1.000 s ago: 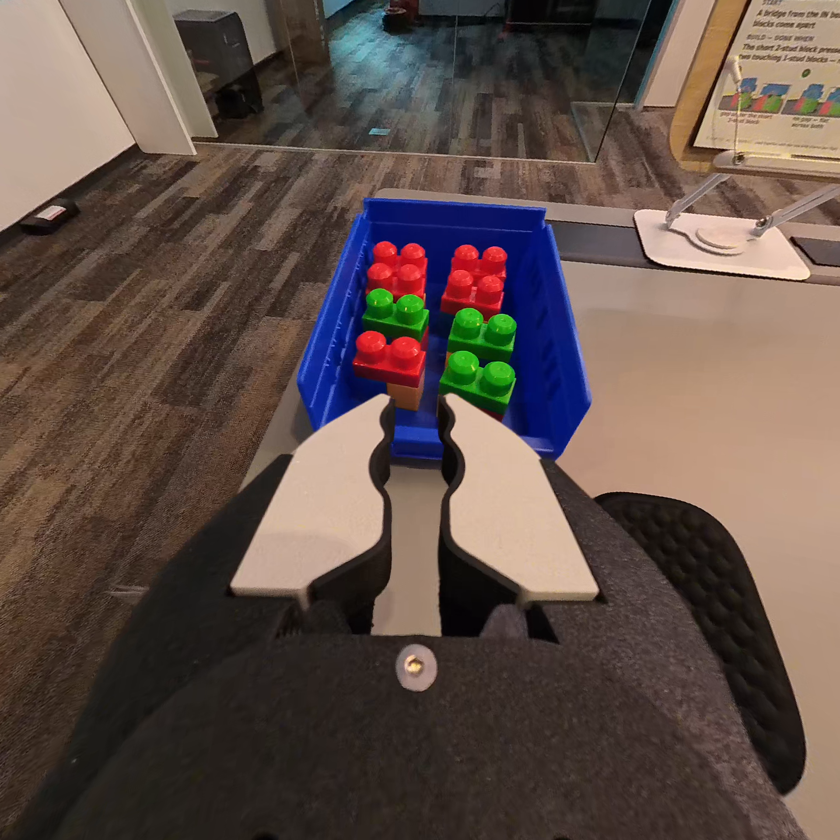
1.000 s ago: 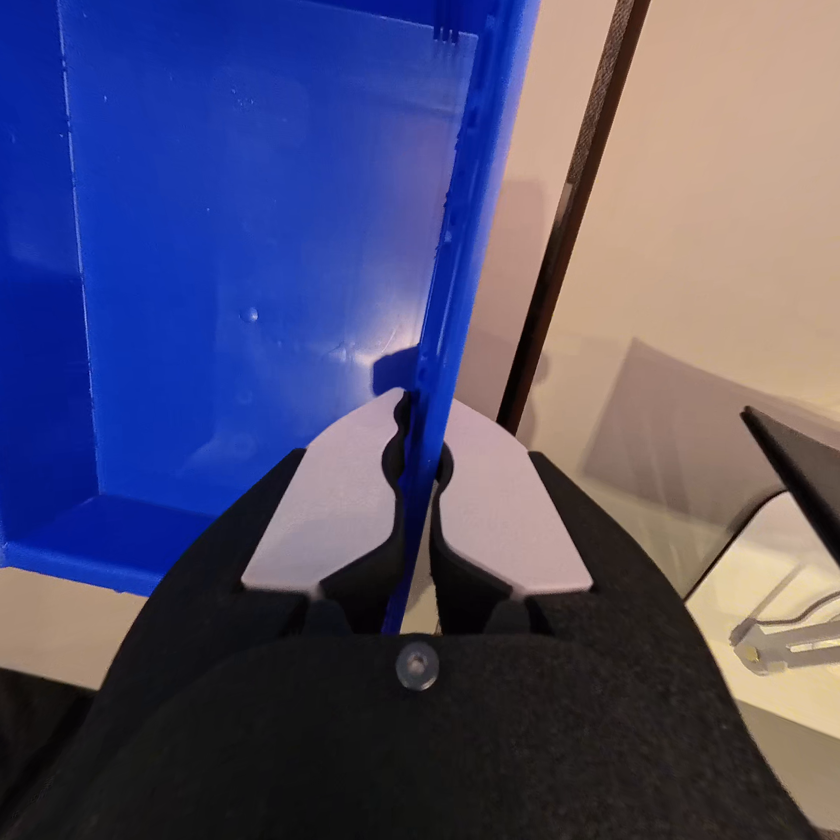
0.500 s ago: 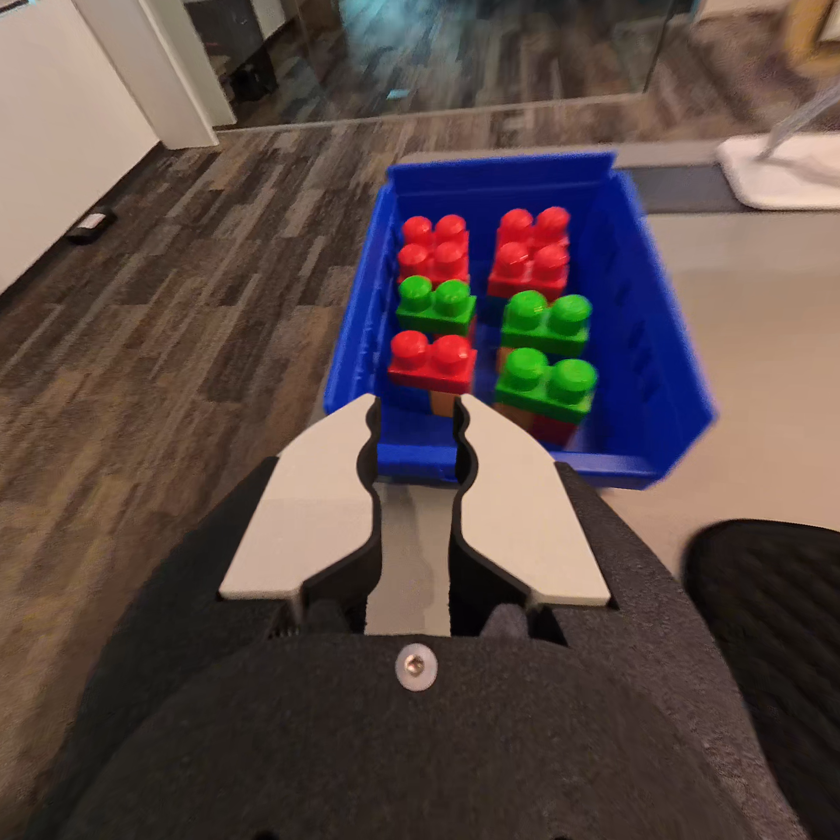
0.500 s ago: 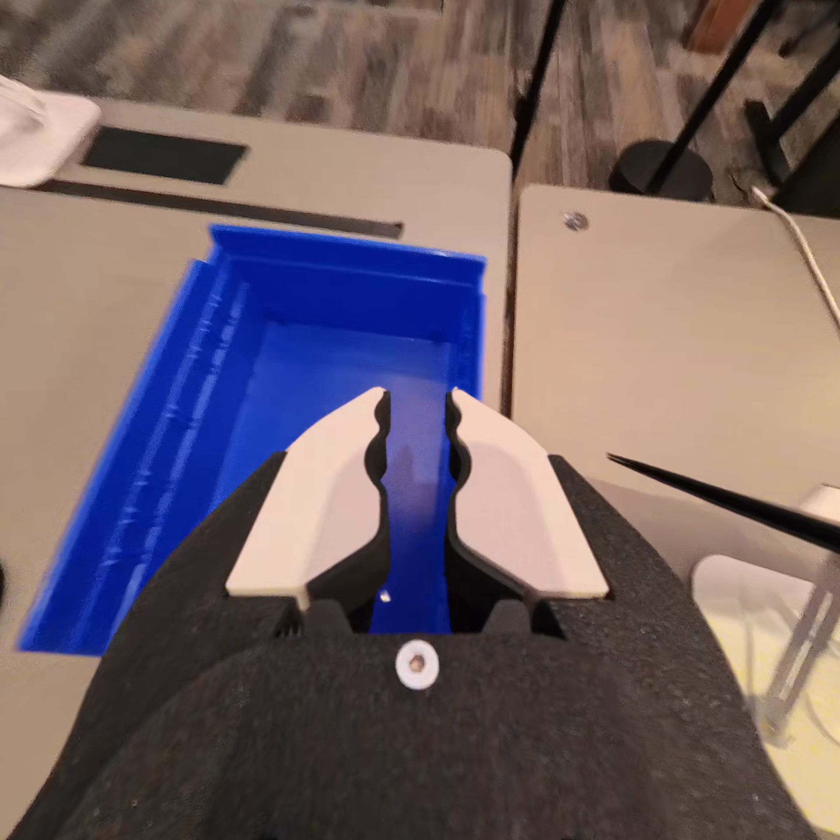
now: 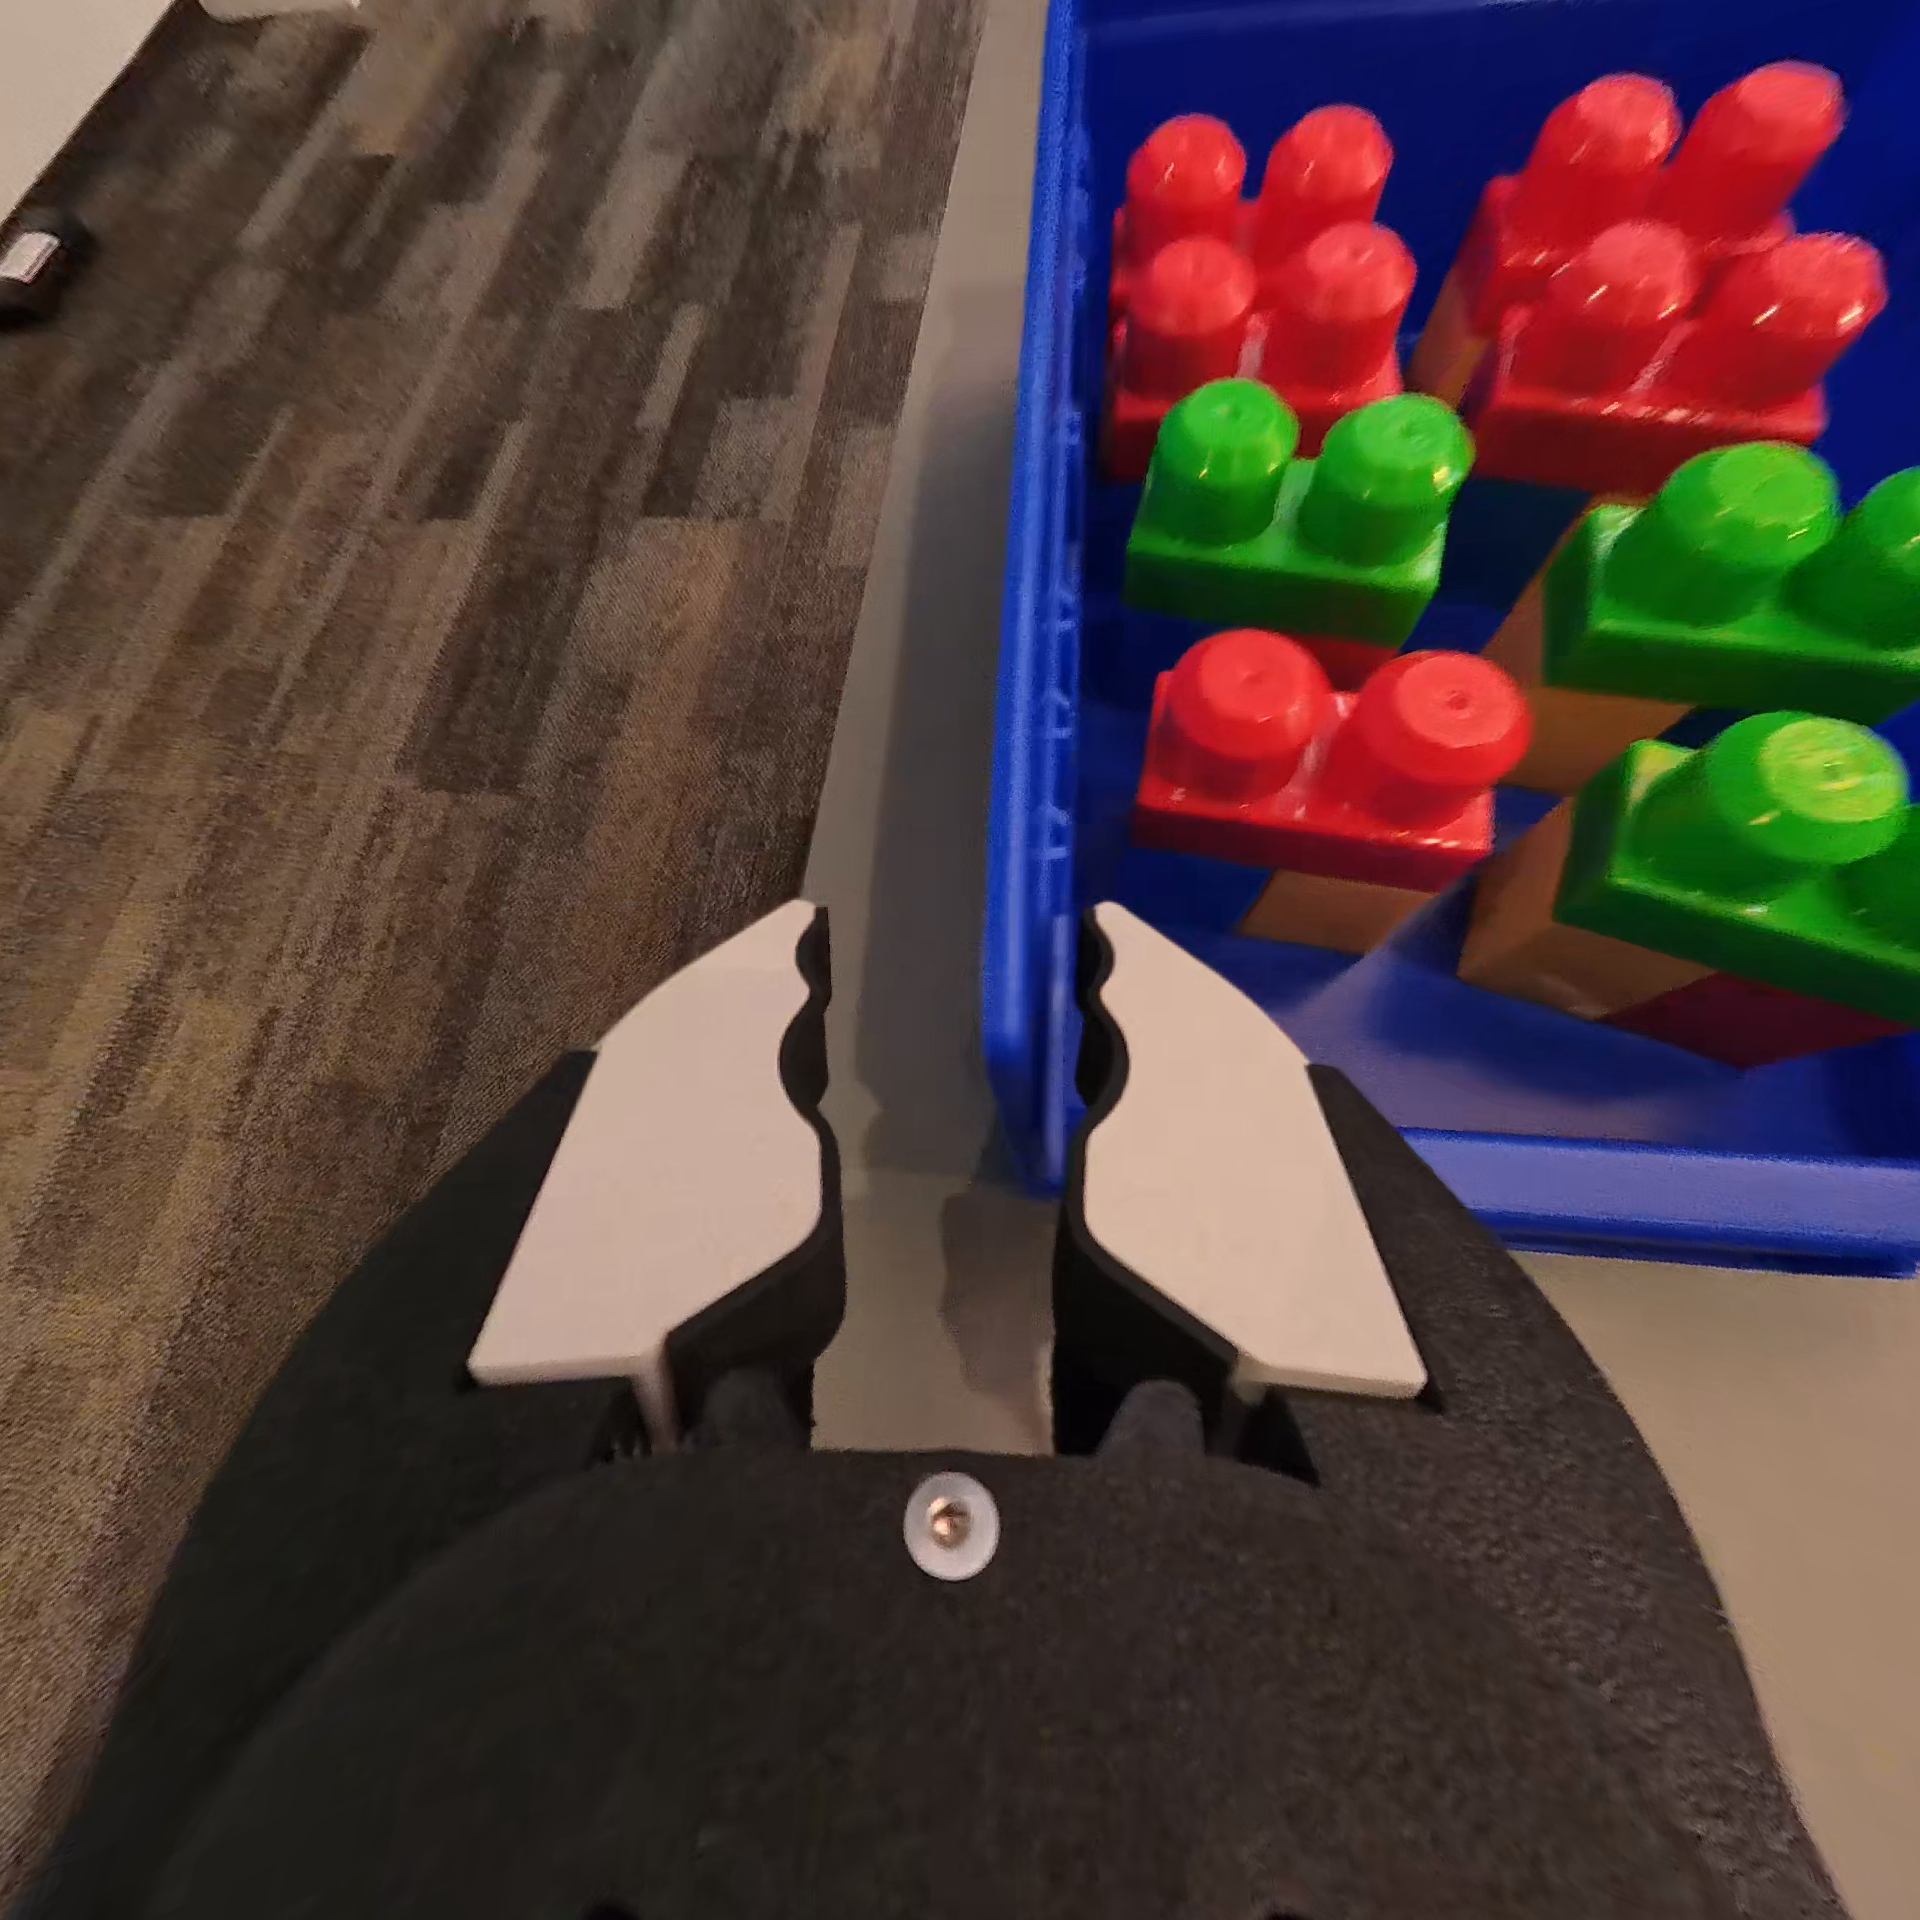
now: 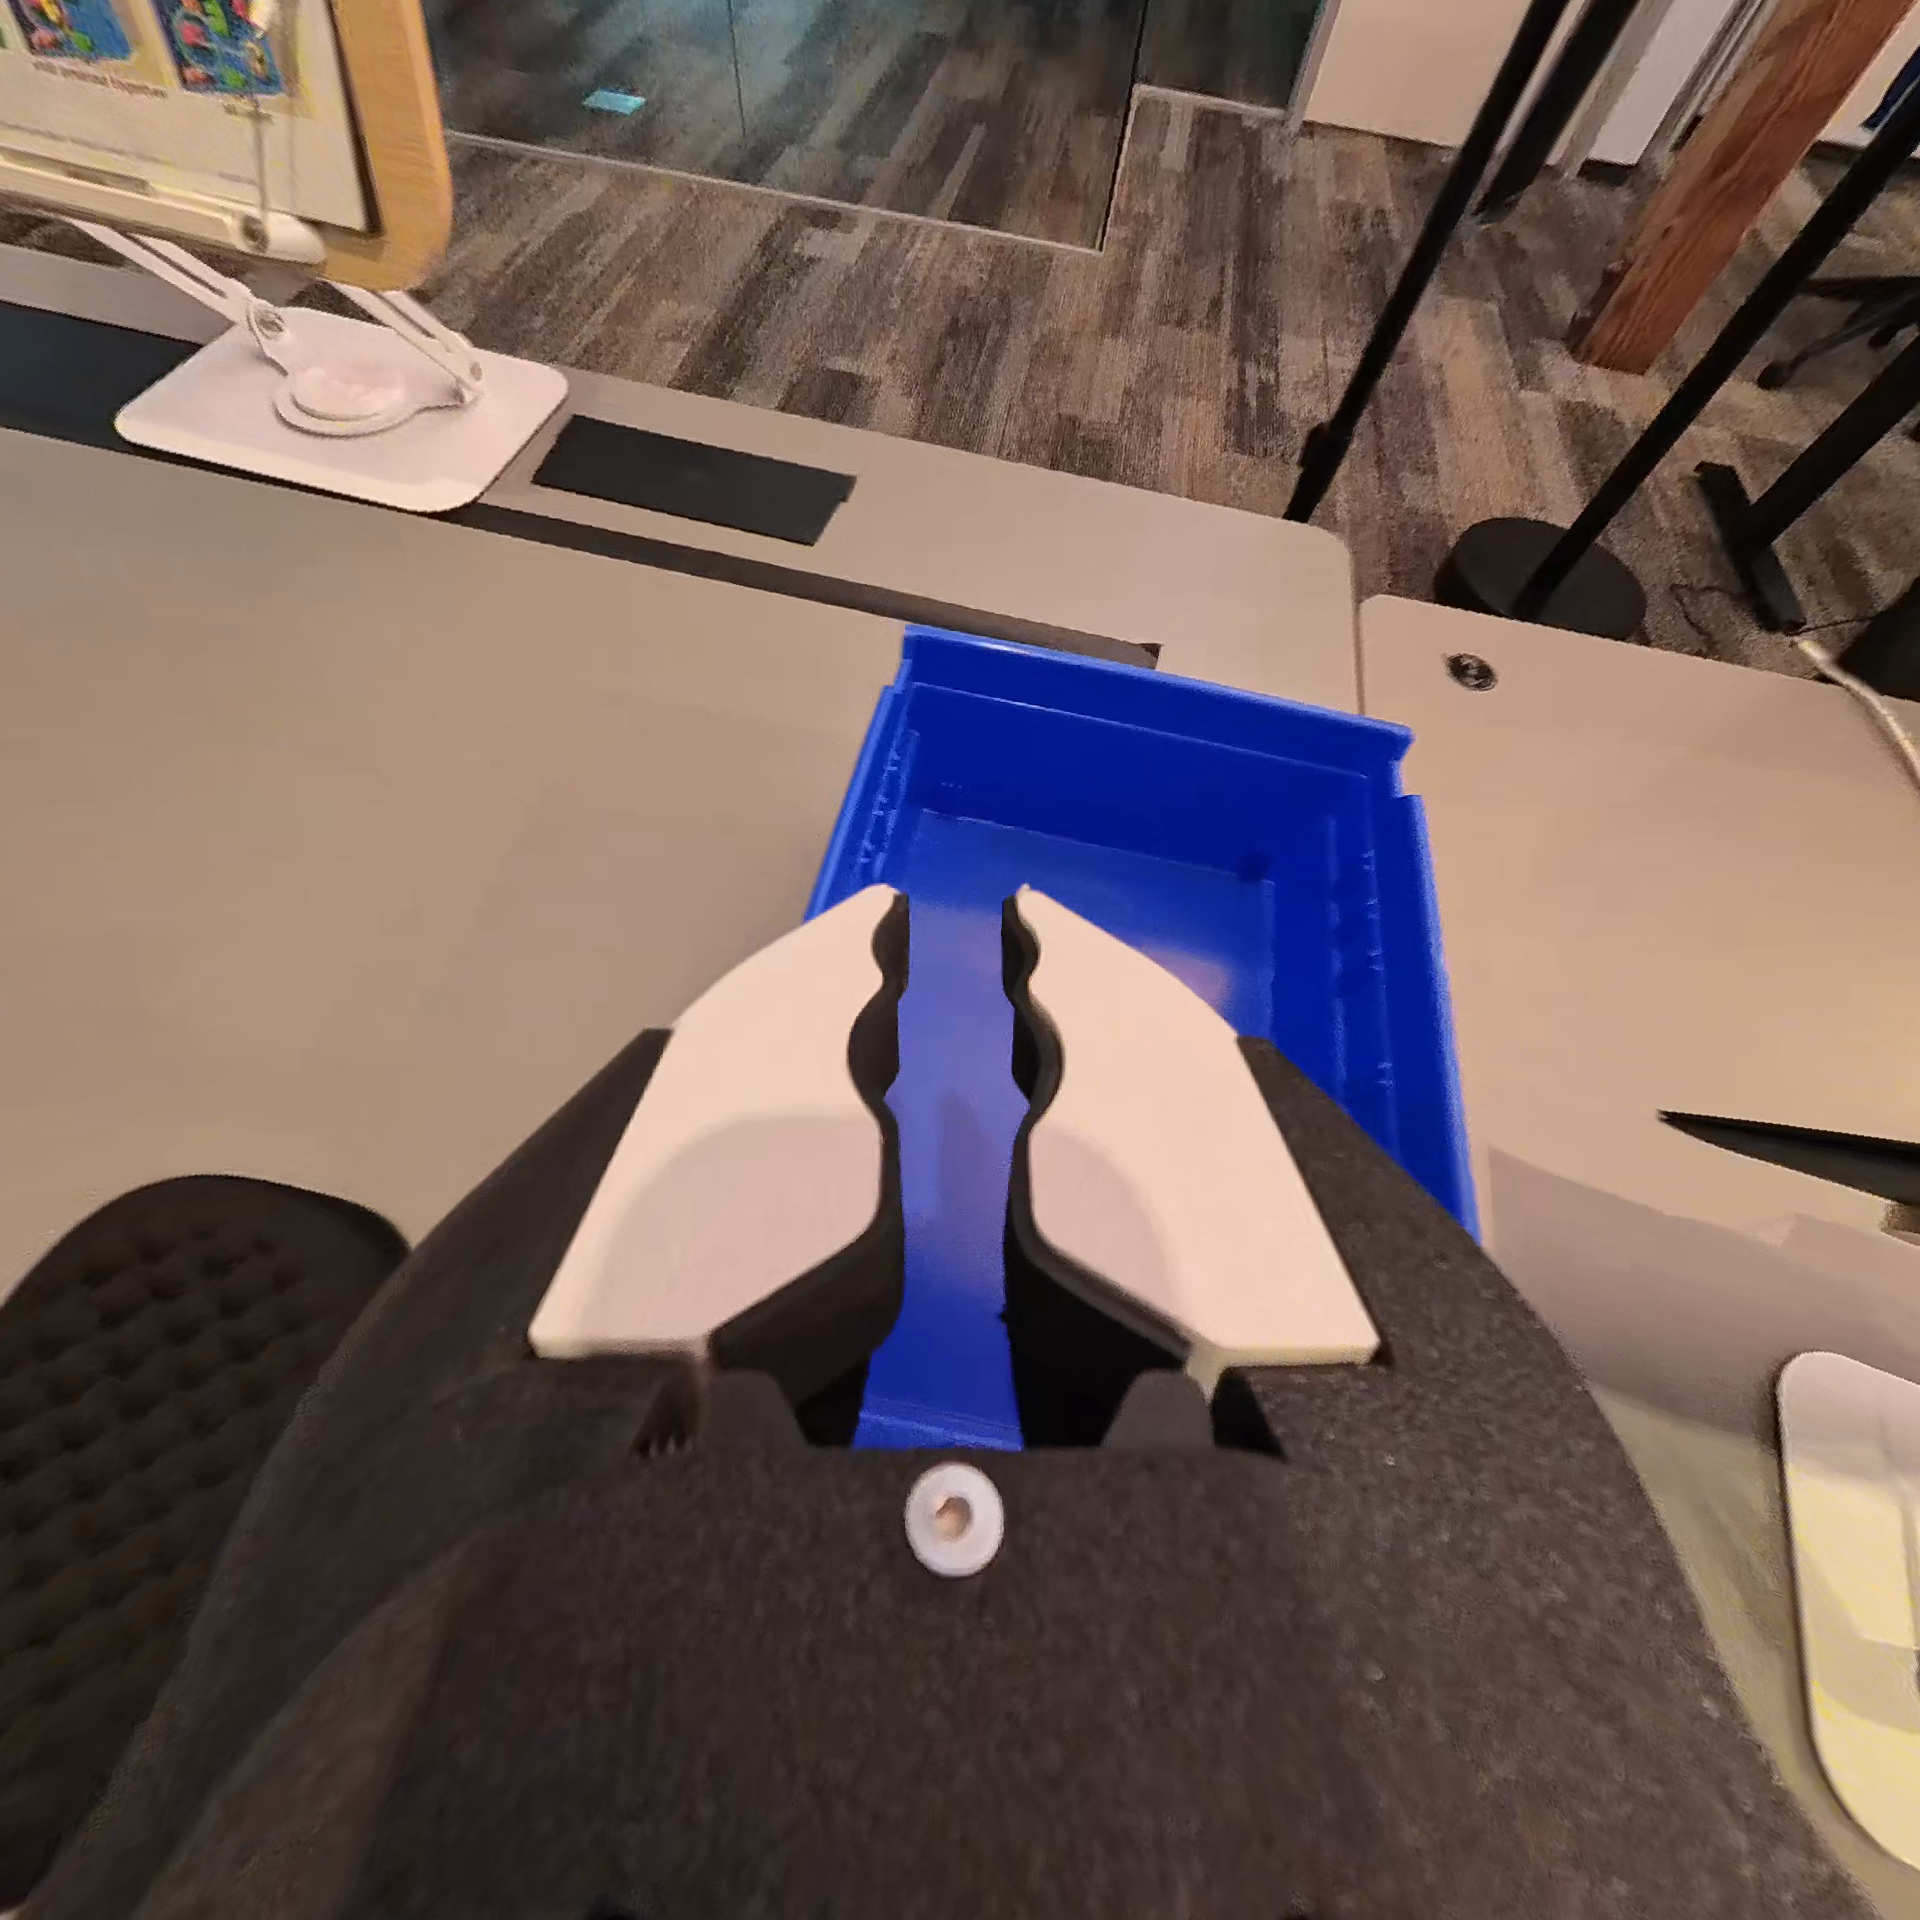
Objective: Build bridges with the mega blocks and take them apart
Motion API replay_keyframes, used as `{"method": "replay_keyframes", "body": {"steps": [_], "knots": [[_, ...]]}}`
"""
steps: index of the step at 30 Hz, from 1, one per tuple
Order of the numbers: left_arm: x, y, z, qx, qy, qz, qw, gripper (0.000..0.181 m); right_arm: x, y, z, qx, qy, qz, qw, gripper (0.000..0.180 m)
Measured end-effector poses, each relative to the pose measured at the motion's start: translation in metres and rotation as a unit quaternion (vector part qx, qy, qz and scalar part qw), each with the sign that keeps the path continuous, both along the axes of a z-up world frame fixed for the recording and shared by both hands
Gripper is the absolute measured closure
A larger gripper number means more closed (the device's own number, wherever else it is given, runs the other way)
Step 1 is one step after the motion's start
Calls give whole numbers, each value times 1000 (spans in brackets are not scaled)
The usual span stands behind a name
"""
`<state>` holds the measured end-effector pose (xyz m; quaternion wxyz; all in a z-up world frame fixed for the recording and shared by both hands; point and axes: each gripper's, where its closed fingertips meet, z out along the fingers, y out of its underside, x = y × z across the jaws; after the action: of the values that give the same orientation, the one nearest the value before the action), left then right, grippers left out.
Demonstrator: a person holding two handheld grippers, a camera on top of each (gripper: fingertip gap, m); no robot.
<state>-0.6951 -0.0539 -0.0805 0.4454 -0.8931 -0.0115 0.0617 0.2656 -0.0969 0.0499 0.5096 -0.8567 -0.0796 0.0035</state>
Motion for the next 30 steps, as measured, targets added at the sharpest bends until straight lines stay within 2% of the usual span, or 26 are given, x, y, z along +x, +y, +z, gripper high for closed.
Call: {"method": "replay_keyframes", "body": {"steps": [6,10,12,14,17,18,20,22,25,27,30], "knots": [[-10,7,-8,10,-42,-15,999,135,-33,5,8,6,26,19,999,162],[-4,7,3,26,-59,-45,997,136,-69,12,28,72,77,67,992,152],[8,4,37,88,-83,-68,990,139,-86,17,47,123,96,95,983,145],[24,-2,91,166,-88,-102,977,142,-99,24,76,176,103,121,972,142],[58,-9,179,231,-18,-153,961,144,-115,36,134,259,86,142,952,145],[72,-10,204,238,13,-164,957,140,-120,41,152,282,68,145,946,145],[103,-9,252,257,59,-181,947,122,-132,51,183,296,58,141,943,141],[139,-7,294,295,46,-201,933,103,-151,59,206,296,61,150,941,135],[196,-9,340,327,-41,-270,905,105,-188,68,228,301,77,186,932,132],[217,-9,363,358,-74,-287,885,107,-219,69,233,290,92,237,923,140],[235,-5,375,372,-81,-290,878,104,-272,50,244,293,146,365,871,149]]}}
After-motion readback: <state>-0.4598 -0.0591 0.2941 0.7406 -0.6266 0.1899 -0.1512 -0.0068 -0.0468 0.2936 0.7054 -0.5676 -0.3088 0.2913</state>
